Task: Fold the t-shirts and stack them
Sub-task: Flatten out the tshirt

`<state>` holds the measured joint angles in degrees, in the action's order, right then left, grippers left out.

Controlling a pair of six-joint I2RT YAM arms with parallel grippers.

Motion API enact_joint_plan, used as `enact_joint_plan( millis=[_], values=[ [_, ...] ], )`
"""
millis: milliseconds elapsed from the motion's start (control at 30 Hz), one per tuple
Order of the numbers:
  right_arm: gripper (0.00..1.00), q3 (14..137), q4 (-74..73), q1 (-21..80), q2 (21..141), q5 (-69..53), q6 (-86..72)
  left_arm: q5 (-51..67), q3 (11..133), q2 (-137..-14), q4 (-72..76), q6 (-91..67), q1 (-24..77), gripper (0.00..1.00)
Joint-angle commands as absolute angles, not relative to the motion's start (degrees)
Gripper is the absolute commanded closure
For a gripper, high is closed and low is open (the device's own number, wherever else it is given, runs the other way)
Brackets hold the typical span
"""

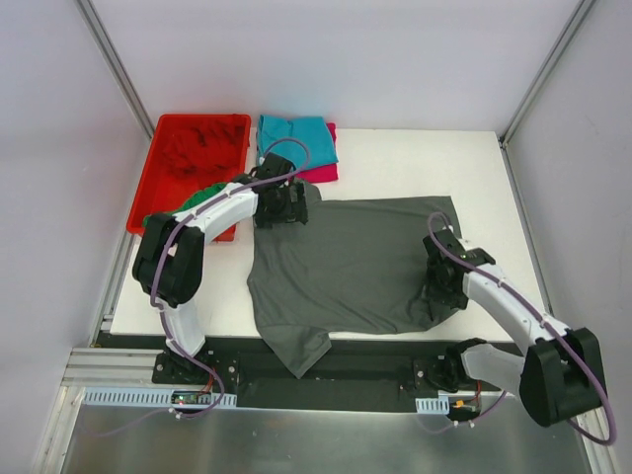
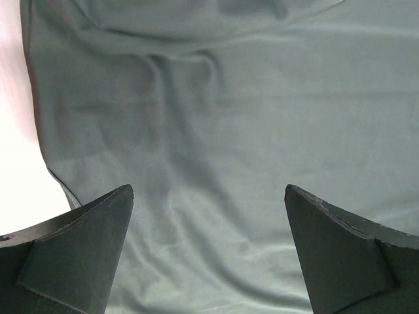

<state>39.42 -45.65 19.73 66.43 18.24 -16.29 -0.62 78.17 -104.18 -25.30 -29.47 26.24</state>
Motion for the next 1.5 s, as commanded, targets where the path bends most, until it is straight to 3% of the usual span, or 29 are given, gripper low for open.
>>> enact_joint_plan(
  millis=[0,267,367,467,833,1067,1133,1233,1333,1400,1467],
  values=[
    [0.47,35.25,-41.93,20.04,62.23,14.59,-22.33,-1.06,75.5,-102.3,-25.4,-29.97,26.89,0.01],
    [0.55,35.77,-39.2,20.13,68.03,19.16,-22.76,-0.09,71.64,-104.15,-22.5,-31.38,28.21,0.01],
    [0.68,35.16,-40.68,20.04,67.68,21.43,-24.69,-0.09,70.58,-104.59,-22.15,-31.55,28.21,0.01],
    [0.74,34.46,-43.85,19.43,65.4,24.08,-28.2,-1.23,69.87,-105.2,-22.06,-31.64,28.21,0.01],
    [0.83,26.46,-50.88,12.92,36.41,19.51,-34.8,-2.37,69.61,-105.73,-21.97,-29.79,26.81,0.01],
    [0.76,29.08,-57.46,12.66,28.05,21.69,-39.45,-1.85,69.17,-105.64,-22.06,-29.79,25.84,0.01],
    [0.67,31.1,-61.15,12.57,24.72,26.25,-41.99,-1.76,69.08,-105.56,-21.97,-30.06,25.66,0.01],
    [0.71,32.78,-63.55,12.57,19.18,31.72,-43.16,-1.41,69.17,-105.82,-21.97,-30.15,25.58,0.01],
    [0.61,32.96,-55.75,12.57,19.59,24.3,-33.17,-0.79,69.26,-105.91,-21.97,-30.15,25.58,0.01],
    [0.53,32.96,-46.36,12.66,24.32,12.81,-25.17,-0.79,69.17,-105.82,-22.06,-30.06,25.58,0.01],
    [0.57,32.09,-38.97,13.18,30.99,2.08,-23.73,-0.35,69.08,-105.56,-21.97,-30.15,25.58,0.01]
  ],
)
